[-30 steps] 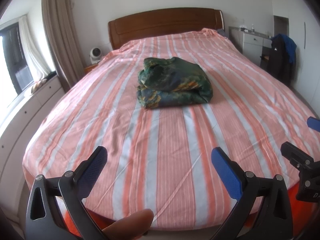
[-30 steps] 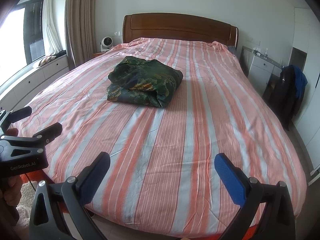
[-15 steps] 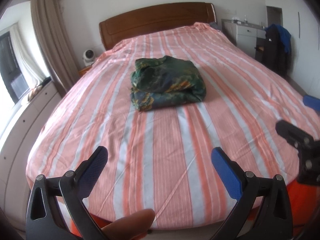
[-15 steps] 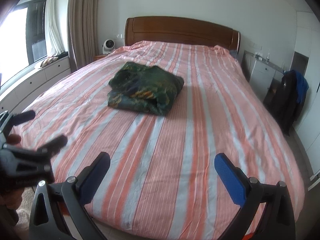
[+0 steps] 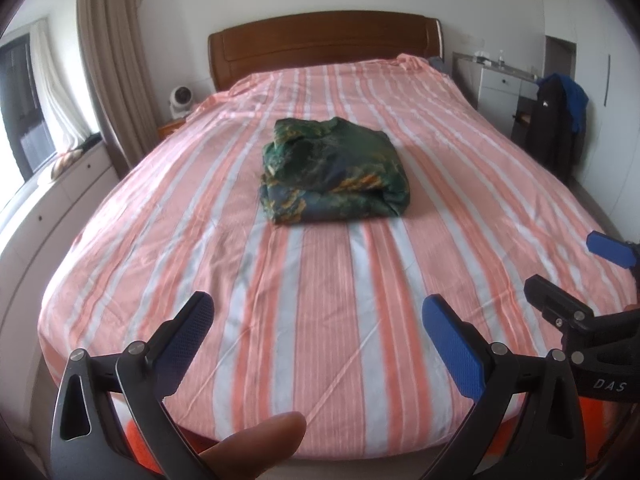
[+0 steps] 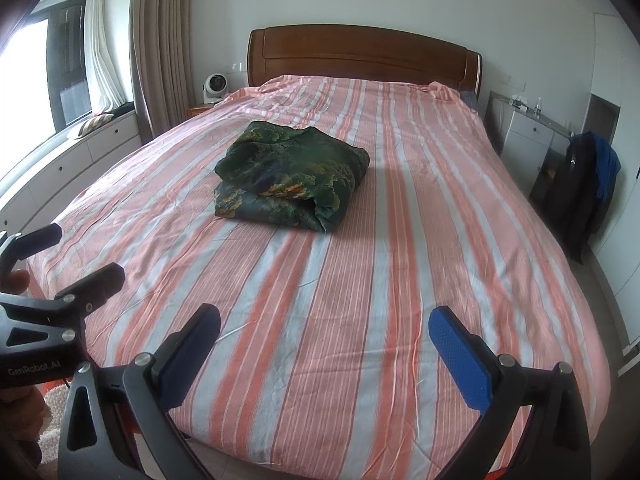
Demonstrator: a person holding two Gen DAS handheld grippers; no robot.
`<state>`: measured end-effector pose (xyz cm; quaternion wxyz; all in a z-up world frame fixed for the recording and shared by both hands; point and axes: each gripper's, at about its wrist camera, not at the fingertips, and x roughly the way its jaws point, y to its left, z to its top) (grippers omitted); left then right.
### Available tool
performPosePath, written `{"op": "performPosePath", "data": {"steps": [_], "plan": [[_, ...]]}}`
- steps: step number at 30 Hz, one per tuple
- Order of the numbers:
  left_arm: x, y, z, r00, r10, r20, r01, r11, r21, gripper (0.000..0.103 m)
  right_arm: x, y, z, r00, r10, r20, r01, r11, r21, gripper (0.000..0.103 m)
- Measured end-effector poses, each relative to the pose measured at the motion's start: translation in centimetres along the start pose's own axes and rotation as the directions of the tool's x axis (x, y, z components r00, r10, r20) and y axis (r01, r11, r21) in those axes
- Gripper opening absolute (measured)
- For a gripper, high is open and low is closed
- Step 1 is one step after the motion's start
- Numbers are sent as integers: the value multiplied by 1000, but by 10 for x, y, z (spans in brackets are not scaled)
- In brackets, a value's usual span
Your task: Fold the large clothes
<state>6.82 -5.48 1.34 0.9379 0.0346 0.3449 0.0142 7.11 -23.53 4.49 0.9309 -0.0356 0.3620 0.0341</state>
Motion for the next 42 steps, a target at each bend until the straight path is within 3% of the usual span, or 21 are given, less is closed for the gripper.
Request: {"op": "performPosePath", "data": {"steps": [5,11,42], "plan": [[2,1,-2,1000,8,-17,-8,1000,-4,103,0,1,0,1000,-1,0,1,1000,2,103],[7,-5,-5,995,98,-34,-96,993,64,103,1,4,-2,1000,-8,-9,8,1000,-4,103],[-4,8,-2,996,84,-14,-84,996,19,103,-11,4,4,1000,-5,5,5,1000,-3,103]]}}
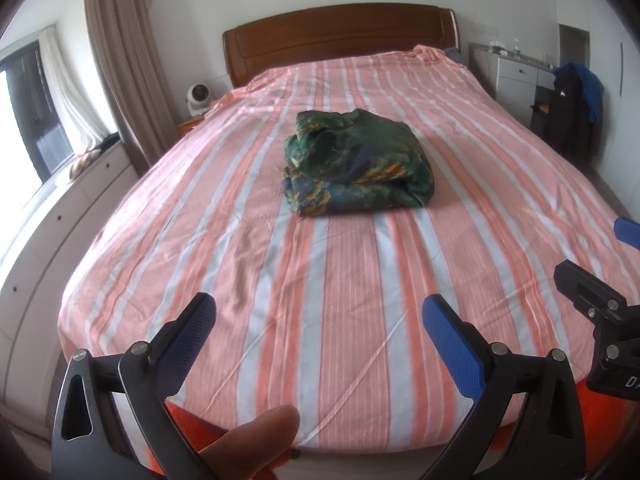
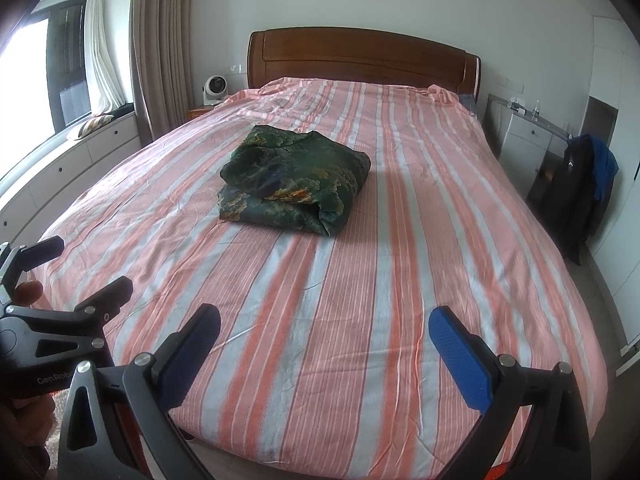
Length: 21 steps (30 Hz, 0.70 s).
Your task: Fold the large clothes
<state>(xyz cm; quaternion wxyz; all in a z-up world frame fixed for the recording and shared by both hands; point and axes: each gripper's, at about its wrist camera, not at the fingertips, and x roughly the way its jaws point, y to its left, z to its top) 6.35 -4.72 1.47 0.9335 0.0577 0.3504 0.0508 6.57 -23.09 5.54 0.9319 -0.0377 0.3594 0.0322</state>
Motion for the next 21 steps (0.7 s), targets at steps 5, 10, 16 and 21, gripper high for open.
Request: {"op": "performPosePath", "data": {"steps": [5,10,16,21], "plan": [[2,4,0,1000,1,2,-1,1000,-7,103,1,2,1,1000,2,-6,-2,1000,-4,103],[2,4,0,1000,3,4,-3,1000,-7,103,-1,5,2,1000,16,1,-16,1000,-6,103],[0,5,0,1000,11,9,-11,1000,-6,103,-1,8,2,999,38,1,-38,999,-4,103],[-1,5,1,1000,8,4,-8,1000,-10,103,-1,9,2,999,35,-3,-35,999,-9,103]]}}
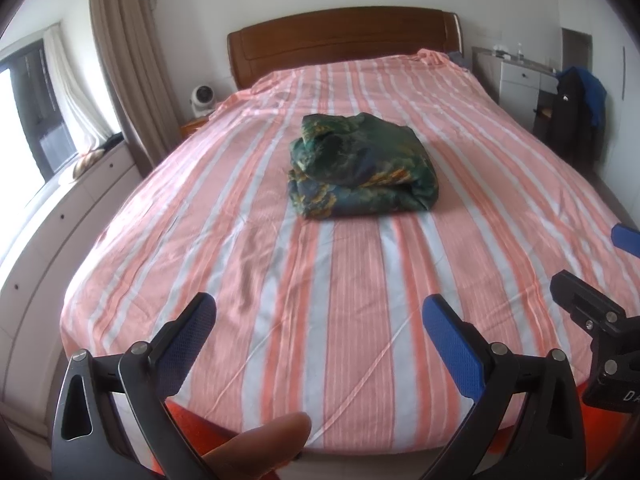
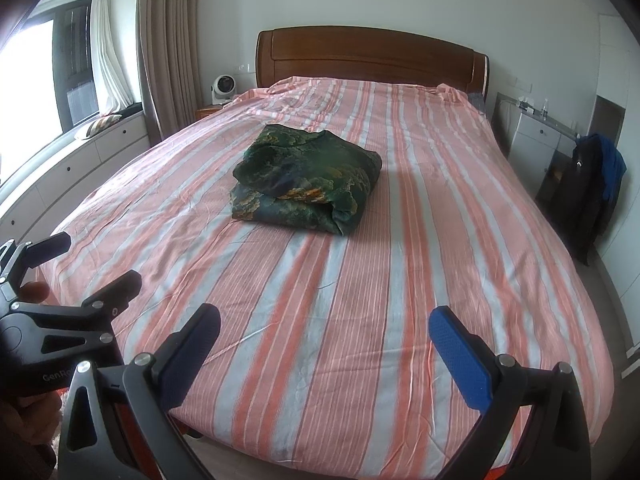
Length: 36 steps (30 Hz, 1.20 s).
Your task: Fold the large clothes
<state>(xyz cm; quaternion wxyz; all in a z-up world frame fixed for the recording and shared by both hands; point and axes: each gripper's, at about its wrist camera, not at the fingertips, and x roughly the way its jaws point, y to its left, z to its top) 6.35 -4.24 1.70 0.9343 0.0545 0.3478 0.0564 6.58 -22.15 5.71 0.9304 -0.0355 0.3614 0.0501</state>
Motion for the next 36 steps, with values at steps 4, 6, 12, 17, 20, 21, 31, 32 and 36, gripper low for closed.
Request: {"op": "performPosePath", "data": {"steps": [4,6,12,17,20,21,31,32,36], "plan": [[0,1,0,1000,-1,3,1,1000,0,103,0,1,0,1000,5,-3,-5,1000,-3,103],[0,1,0,1000,0,4,0,1000,0,103,-1,2,-1,1000,8,-3,-8,1000,-6,103],[-2,0,-2,1000,7,5,-7,1000,3,103,1,4,-4,1000,16,-18,-16,1000,-10,103],[-6,1,-3,1000,6,14,-6,1000,2,103,-1,6,-3,1000,16,-16,-16,1000,-11,103],[-8,1,-4,1000,-11,14,11,1000,5,103,-3,7,-3,1000,8,-11,-8,1000,-11,103],[-9,1,-5,1000,-20,14,19,1000,12,103,-4,7,-4,1000,5,-10,-6,1000,-11,103],[-12,-6,-2,999,-40,11,40,999,19,103,-4,-3,-12,1000,3,-26,-2,1000,12,103],[-11,-6,-2,999,-41,11,41,999,20,103,-5,-5,-12,1000,-1,-23,1,1000,16,103],[-7,-10,0,999,-40,-10,40,999,31,103,-8,-10,-9,1000,-8,-10,8,1000,29,103]]}}
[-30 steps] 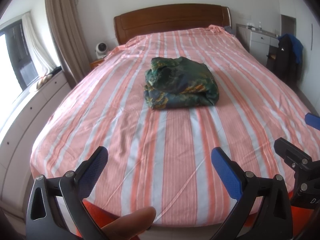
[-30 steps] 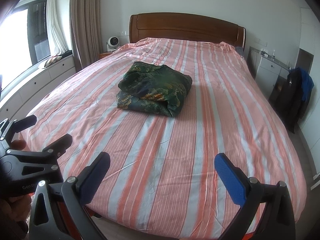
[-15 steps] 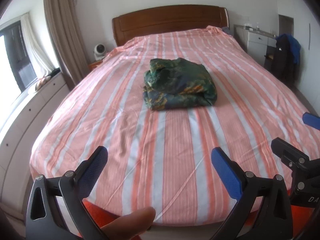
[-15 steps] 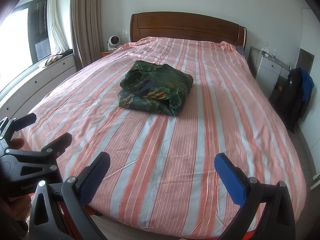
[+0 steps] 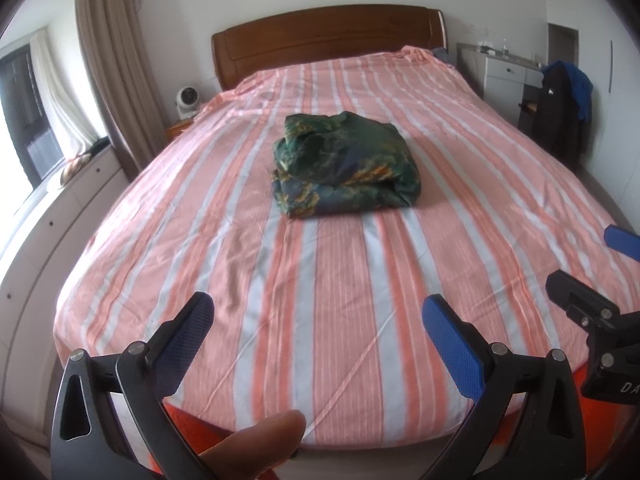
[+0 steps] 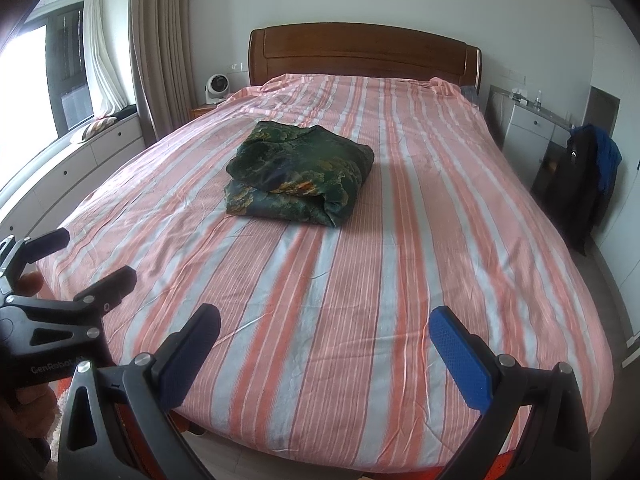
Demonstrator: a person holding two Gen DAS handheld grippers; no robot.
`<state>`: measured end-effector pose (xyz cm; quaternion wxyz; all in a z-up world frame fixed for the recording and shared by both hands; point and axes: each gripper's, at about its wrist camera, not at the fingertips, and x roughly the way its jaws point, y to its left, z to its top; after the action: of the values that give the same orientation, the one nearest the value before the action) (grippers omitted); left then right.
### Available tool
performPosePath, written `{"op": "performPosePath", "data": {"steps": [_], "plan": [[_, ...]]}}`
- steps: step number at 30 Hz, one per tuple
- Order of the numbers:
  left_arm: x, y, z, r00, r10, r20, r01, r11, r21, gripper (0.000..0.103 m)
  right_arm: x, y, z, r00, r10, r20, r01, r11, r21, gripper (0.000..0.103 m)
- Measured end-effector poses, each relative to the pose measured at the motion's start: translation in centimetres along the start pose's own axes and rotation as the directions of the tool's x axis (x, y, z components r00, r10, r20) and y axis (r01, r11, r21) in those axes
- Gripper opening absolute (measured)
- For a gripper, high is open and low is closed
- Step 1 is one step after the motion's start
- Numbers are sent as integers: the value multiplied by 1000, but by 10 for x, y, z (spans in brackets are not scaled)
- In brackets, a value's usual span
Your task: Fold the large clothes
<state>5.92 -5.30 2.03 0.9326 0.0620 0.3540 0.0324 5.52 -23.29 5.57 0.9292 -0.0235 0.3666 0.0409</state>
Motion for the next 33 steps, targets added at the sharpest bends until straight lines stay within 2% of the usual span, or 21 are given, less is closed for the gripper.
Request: {"op": "performPosePath", "data": {"steps": [11,33], "plan": [[7,5,0,1000,26,-12,-26,1000,-13,103,3,3,2,1000,-27,-3,27,999,-24,103],[-8,6,1,998,44,33,-43,999,-30,103,-6,4,5,1000,-1,17,1,1000,-17,103]]}}
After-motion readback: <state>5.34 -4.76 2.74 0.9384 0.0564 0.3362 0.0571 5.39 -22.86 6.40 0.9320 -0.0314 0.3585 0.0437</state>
